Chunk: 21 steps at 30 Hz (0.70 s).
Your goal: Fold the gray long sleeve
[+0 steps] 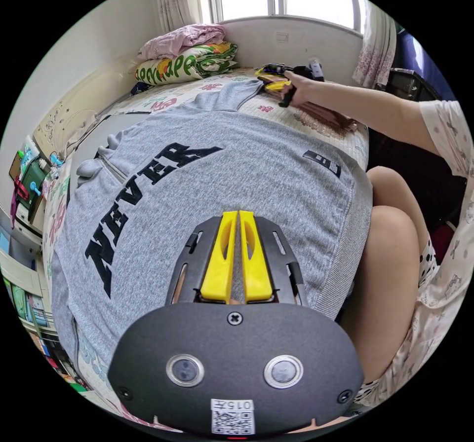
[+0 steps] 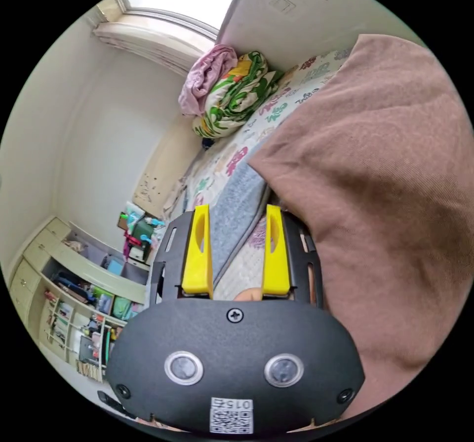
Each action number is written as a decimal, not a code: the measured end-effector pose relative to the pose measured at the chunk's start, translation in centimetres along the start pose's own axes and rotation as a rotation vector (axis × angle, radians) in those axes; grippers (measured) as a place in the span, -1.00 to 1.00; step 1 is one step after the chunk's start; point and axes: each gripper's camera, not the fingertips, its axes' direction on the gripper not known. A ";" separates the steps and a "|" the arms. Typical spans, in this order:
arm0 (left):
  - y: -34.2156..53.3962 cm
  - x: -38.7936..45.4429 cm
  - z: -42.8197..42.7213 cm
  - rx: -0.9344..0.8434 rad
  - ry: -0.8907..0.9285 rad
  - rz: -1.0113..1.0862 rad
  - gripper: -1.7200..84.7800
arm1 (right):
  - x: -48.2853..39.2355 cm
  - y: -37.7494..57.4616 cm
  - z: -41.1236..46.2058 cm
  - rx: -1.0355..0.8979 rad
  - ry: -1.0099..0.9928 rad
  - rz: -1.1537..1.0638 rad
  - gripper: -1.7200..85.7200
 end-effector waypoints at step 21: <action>1.3 -0.9 -0.3 0.002 -0.024 0.011 -0.96 | -18.5 18.6 6.6 -0.582 -0.293 -0.861 -0.95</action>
